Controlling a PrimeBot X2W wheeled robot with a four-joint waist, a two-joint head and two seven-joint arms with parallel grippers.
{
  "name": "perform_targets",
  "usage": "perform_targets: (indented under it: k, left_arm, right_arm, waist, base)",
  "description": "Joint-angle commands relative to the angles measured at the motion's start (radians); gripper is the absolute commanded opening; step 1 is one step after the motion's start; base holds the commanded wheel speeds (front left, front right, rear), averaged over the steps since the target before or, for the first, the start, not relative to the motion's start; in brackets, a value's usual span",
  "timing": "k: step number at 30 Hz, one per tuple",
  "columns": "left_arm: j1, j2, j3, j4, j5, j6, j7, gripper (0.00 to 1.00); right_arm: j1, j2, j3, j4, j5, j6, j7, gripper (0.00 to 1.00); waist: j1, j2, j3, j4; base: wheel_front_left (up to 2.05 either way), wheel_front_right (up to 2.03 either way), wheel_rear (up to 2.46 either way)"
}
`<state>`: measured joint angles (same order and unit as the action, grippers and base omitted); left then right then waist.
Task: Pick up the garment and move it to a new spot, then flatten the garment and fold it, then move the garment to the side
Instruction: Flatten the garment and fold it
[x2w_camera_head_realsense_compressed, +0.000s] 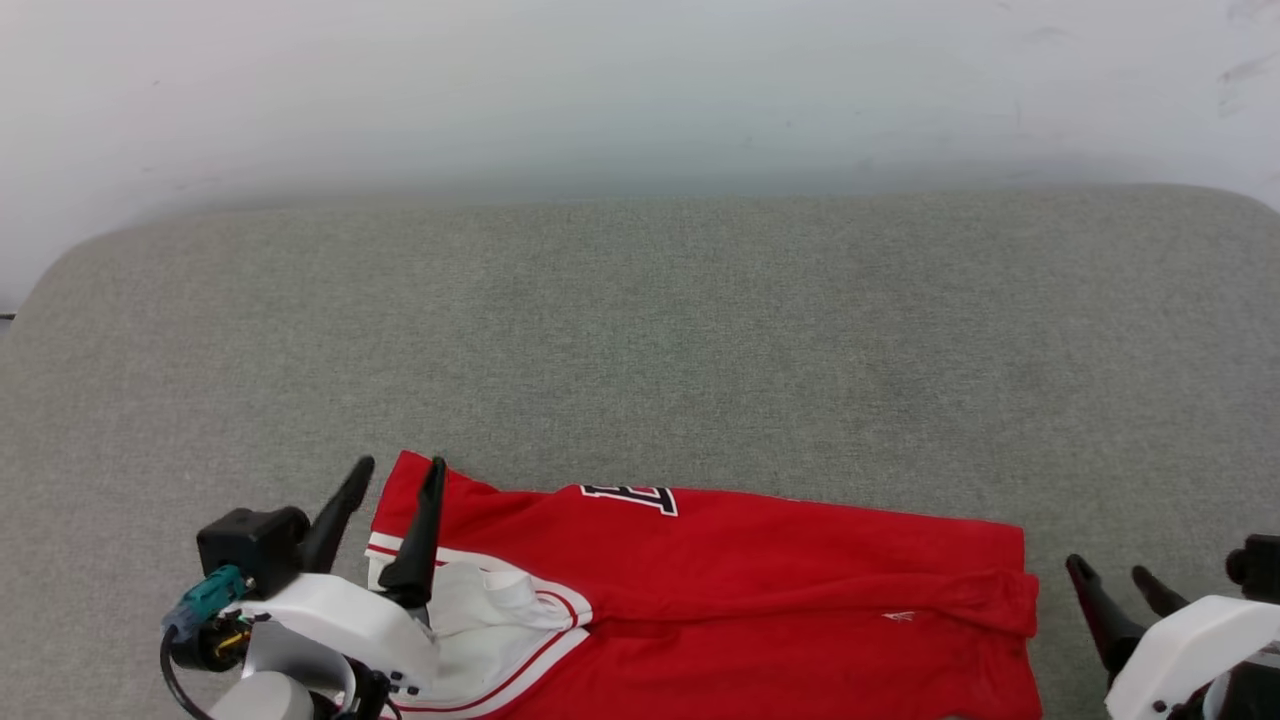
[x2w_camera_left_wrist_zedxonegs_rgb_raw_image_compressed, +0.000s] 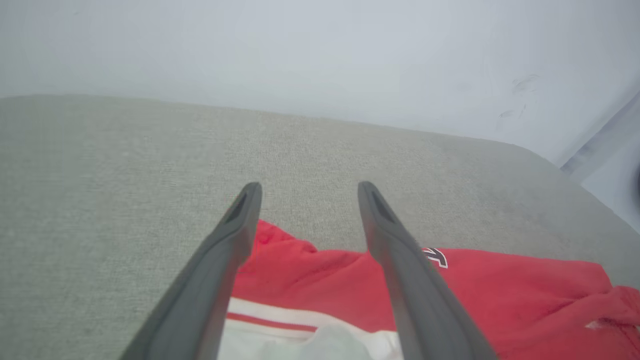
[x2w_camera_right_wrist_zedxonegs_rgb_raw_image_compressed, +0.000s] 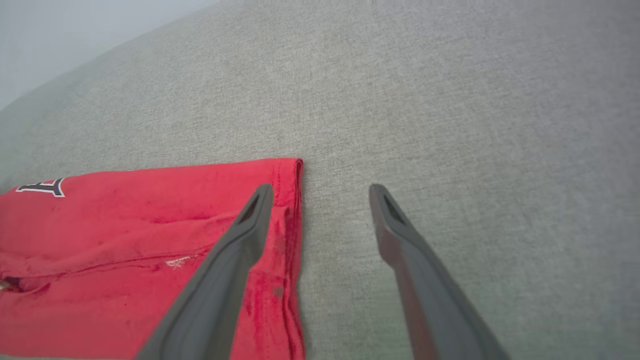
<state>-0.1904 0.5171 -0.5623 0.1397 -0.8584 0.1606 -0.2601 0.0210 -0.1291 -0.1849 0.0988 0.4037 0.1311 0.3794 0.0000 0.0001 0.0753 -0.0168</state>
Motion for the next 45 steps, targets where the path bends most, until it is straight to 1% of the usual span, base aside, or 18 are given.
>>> perform_targets:
  k: [1, 4, 9, 13, 17, 25, 26, 27, 28, 33, 39, 45]
  left_arm:
    - [0.024, -0.014, 0.032, -0.027, 0.048, 0.014, -0.006, 1.00]
    - [0.038, -0.038, 0.101, -0.089, 0.137, 0.034, -0.006, 1.00]
    - [0.067, -0.077, 0.190, -0.176, 0.248, 0.039, -0.006, 1.00]
    - [0.087, -0.111, 0.244, -0.218, 0.304, 0.026, -0.006, 1.00]
    - [0.103, -0.138, 0.282, -0.242, 0.341, 0.006, -0.006, 1.00]
    - [0.112, -0.180, 0.328, -0.240, 0.384, -0.037, -0.006, 1.00]
    - [0.112, -0.185, 0.332, -0.236, 0.389, -0.041, -0.006, 1.00]
    - [0.114, -0.189, 0.334, -0.233, 0.392, -0.044, -0.006, 1.00]
    - [0.115, -0.193, 0.337, -0.231, 0.396, -0.048, -0.006, 1.00]
    - [0.128, -0.206, 0.352, -0.219, 0.413, -0.062, -0.006, 1.00]
    - [0.150, -0.208, 0.358, -0.205, 0.429, -0.057, -0.006, 1.00]
    - [0.167, -0.207, 0.348, -0.199, 0.437, -0.055, -0.005, 1.00]
  right_arm:
    - [0.001, -0.006, -0.014, -0.018, -0.004, -0.001, 0.020, 1.00]
    - [0.000, -0.014, -0.022, -0.042, -0.022, -0.001, 0.074, 1.00]
    - [-0.018, -0.035, -0.004, -0.068, -0.040, -0.001, 0.170, 1.00]
    - [-0.032, -0.048, 0.013, -0.074, -0.048, -0.001, 0.237, 1.00]
    - [-0.039, -0.041, 0.044, -0.050, -0.046, -0.001, 0.292, 1.00]
    - [-0.043, 0.006, 0.122, 0.069, -0.004, 0.000, 0.339, 1.00]
    - [-0.041, 0.007, 0.133, 0.085, -0.001, 0.001, 0.345, 0.67]
    - [-0.043, 0.009, 0.138, 0.095, 0.007, 0.001, 0.342, 0.38]
    - [-0.047, 0.009, 0.143, 0.103, 0.011, 0.001, 0.338, 0.00]
    - [-0.070, -0.020, 0.127, 0.091, 0.012, -0.001, 0.309, 0.00]
    - [-0.093, -0.049, 0.083, 0.027, 0.004, -0.001, 0.292, 0.00]
    - [-0.082, -0.065, -0.021, -0.014, -0.018, -0.001, 0.312, 0.00]
  waist:
    - [0.0000, -0.0001, 0.005, 0.007]
    - [0.0000, -0.0001, 0.021, 0.018]
    - [0.0000, -0.0001, 0.054, 0.035]
    - [0.0000, -0.0001, 0.080, 0.052]
    - [0.0000, -0.0001, 0.105, 0.066]
    - [0.0000, -0.0001, 0.132, 0.080]
    - [0.0000, -0.0001, 0.133, 0.080]
    - [0.0000, -0.0001, 0.133, 0.080]
    - [0.0000, -0.0001, 0.133, 0.079]
    - [0.0000, -0.0001, 0.119, 0.069]
    - [0.0000, -0.0001, 0.093, 0.047]
    - [0.0000, -0.0001, 0.075, 0.033]
  base:
    - [0.00, 0.00, 0.00]
    - [0.00, 0.00, 0.00]
    - [0.00, 0.00, 0.00]
    - [0.00, 0.00, 0.00]
    - [0.00, 0.00, 0.00]
    - [0.00, 0.00, 0.00]
    - [0.00, 0.00, 0.00]
    - [0.00, 0.00, 0.00]
    - [0.00, 0.00, 0.00]
    - [0.00, 0.00, 0.00]
    - [0.00, 0.00, 0.00]
    - [0.00, 0.00, 0.00]
